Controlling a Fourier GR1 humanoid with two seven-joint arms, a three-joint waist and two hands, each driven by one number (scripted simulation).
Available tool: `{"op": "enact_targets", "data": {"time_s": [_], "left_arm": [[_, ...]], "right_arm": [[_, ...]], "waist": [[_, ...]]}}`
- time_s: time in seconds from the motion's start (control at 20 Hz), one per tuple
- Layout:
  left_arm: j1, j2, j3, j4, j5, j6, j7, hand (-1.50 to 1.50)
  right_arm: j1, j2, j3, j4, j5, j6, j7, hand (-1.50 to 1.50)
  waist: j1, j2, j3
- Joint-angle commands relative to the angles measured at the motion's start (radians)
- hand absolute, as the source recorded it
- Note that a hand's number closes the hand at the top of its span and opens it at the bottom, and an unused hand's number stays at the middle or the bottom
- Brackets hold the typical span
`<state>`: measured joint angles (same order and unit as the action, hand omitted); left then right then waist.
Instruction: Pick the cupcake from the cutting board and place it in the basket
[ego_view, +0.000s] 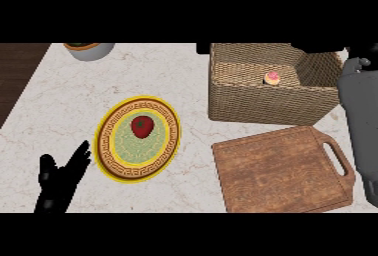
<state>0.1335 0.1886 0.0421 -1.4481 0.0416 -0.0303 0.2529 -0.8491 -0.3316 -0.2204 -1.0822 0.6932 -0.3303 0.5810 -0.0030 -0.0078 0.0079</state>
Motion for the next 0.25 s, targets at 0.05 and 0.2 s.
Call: {"op": "enact_targets", "data": {"time_s": [0.05, 0.2], "left_arm": [[0.026, -0.002, 0.003, 0.016, -0.002, -0.008, 0.007, 0.00], [0.007, 0.012, 0.025, 0.048, 0.008, -0.023, -0.001, 0.00]], "right_arm": [[0.052, -0.073, -0.067, -0.141, -0.045, 0.042, 0.096, -1.50], [0.180, -0.140, -0.129, -0.185, -0.125, 0.098, 0.015, -1.50]], "waist": [[-0.007, 0.003, -0.008], [-0.010, 0.004, -0.008]]}}
